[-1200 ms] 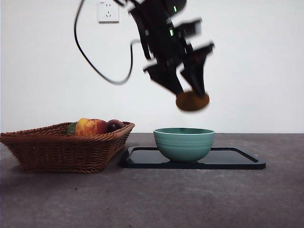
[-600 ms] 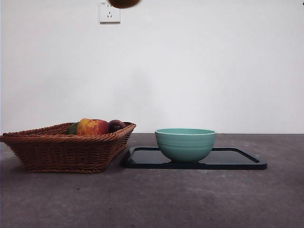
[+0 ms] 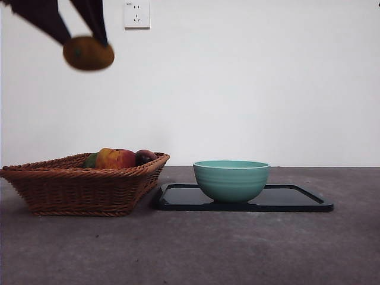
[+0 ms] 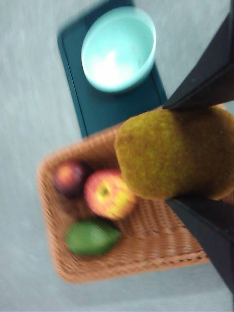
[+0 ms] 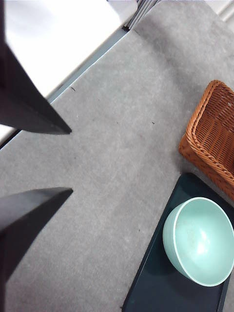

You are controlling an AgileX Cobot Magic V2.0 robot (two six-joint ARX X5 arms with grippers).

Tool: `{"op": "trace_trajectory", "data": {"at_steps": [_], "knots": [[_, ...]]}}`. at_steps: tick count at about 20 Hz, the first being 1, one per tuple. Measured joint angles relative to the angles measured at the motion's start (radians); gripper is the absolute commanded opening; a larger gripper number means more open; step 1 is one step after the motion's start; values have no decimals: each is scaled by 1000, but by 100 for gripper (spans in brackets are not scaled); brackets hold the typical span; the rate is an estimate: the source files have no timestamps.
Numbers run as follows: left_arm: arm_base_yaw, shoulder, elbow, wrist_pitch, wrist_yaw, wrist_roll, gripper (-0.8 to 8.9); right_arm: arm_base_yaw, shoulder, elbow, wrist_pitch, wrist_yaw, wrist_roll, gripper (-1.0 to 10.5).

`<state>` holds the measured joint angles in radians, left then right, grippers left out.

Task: Pick up the wifruite, put it on the bowl, pick up the plate, put it on desk

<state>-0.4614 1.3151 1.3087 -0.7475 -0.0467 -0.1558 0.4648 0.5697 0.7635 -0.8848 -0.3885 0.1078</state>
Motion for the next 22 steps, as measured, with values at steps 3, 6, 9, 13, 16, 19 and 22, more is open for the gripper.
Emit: {"op": "trace_trajectory", "data": {"at_steps": [3,6,9,13,16,19,22], "knots": [[0,0,-123,131,-19,-53,173,0,0,0,0,0,0,175],[1,19,-240,244,-64,-98,173,0,0,0,0,0,0,175],[5,75,-308,308,-69,-108,173,0,0,0,0,0,0,175],[6,189,-311,381,-71,-109,173,0,0,0,0,0,0,175],[8,258,-311,414,-71,-109,173,0,0,0,0,0,0,175],[11,291,-311,436,-80,-109,181,0,0,0,0,0,0,175],[21,301,-311,439,-82,-109,232,0,0,0,0,0,0,175]]}}
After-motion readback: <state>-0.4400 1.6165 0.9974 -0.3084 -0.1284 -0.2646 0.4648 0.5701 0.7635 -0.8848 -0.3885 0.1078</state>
